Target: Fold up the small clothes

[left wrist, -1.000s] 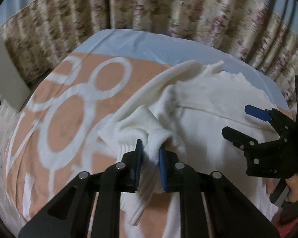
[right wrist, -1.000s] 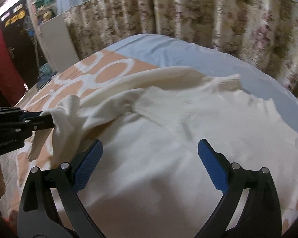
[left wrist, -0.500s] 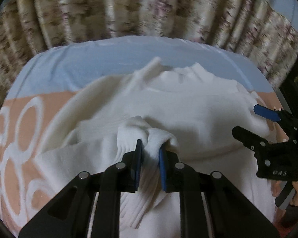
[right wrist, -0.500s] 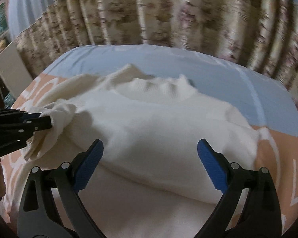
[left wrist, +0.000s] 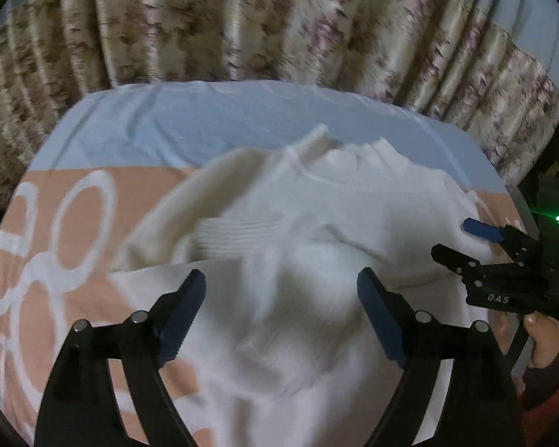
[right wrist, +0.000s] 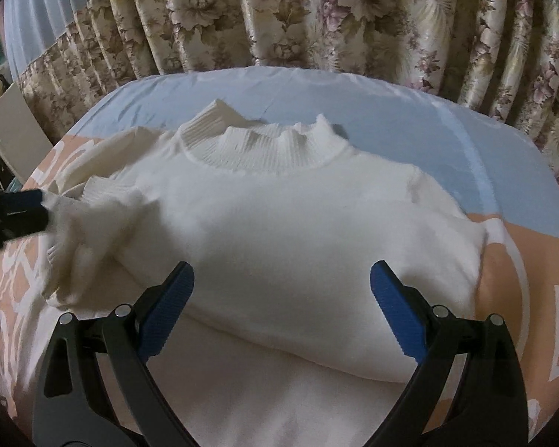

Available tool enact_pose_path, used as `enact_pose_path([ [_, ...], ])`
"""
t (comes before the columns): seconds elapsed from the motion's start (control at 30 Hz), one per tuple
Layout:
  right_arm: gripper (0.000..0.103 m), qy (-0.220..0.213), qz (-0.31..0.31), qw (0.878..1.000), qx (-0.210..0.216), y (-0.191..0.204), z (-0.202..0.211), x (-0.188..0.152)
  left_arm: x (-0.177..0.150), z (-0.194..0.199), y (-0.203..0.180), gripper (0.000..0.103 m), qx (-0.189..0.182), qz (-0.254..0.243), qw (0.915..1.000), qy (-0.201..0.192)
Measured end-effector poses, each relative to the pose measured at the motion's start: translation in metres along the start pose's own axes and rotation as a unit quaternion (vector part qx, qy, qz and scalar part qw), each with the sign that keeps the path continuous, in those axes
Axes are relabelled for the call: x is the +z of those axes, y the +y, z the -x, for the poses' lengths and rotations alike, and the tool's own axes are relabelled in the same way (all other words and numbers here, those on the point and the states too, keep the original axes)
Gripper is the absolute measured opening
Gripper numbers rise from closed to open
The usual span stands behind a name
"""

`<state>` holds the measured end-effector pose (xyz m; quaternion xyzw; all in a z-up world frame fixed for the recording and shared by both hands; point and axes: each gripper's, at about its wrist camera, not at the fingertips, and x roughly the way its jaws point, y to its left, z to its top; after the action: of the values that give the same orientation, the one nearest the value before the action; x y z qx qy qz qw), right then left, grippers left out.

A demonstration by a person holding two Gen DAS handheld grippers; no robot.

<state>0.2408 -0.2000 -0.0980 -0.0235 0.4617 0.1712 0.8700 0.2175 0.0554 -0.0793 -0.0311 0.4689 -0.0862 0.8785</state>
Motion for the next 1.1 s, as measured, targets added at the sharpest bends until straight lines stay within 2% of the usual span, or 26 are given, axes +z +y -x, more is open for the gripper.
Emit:
enact_pose_path([
  [0.13,0.095,0.003,0.008,1.0,0.011,0.014,-0.003,0.0,-0.01,0.017,0.023,0.084,0.004,0.02,0.9997,-0.012],
  [0.23,0.095,-0.004,0.026,0.999,0.029,0.031,0.004,0.0,-0.02,0.012,0.035,0.087,0.028,0.028,0.9992,0.001],
  [0.4,0.095,-0.011,0.084,0.989,0.121,0.081,0.014,0.005,-0.043,-0.015,0.044,0.087,0.063,0.019,0.9973,0.033],
  [0.47,0.085,0.001,0.115,0.981,0.159,0.106,0.011,0.005,-0.05,-0.023,0.052,0.087,0.062,0.032,0.9965,0.046],
  [0.57,0.081,0.019,0.167,0.972,0.161,0.14,0.0,0.001,-0.05,-0.026,0.061,0.087,0.044,0.053,0.9963,0.05],
  [0.67,0.079,0.03,0.197,0.97,0.14,0.153,-0.014,-0.003,-0.048,-0.027,0.06,0.087,0.047,0.044,0.9964,0.056],
  [0.77,0.059,0.041,0.205,0.971,0.116,0.151,-0.029,-0.003,-0.047,-0.027,0.053,0.087,0.06,0.023,0.9965,0.053],
  [0.8,0.056,0.04,0.208,0.971,0.112,0.149,-0.031,-0.003,-0.046,-0.028,0.052,0.087,0.064,0.02,0.9964,0.052],
  [0.87,0.037,0.036,0.215,0.971,0.102,0.148,-0.032,-0.003,-0.044,-0.032,0.05,0.087,0.066,0.017,0.9963,0.052],
  [0.97,0.017,0.031,0.213,0.971,0.101,0.142,-0.034,-0.003,-0.04,-0.036,0.051,0.087,0.068,0.016,0.9963,0.051],
  [1.1,0.011,0.01,0.177,0.977,0.119,0.125,-0.025,0.004,-0.031,-0.033,0.047,0.087,0.076,0.005,0.9963,0.039],
])
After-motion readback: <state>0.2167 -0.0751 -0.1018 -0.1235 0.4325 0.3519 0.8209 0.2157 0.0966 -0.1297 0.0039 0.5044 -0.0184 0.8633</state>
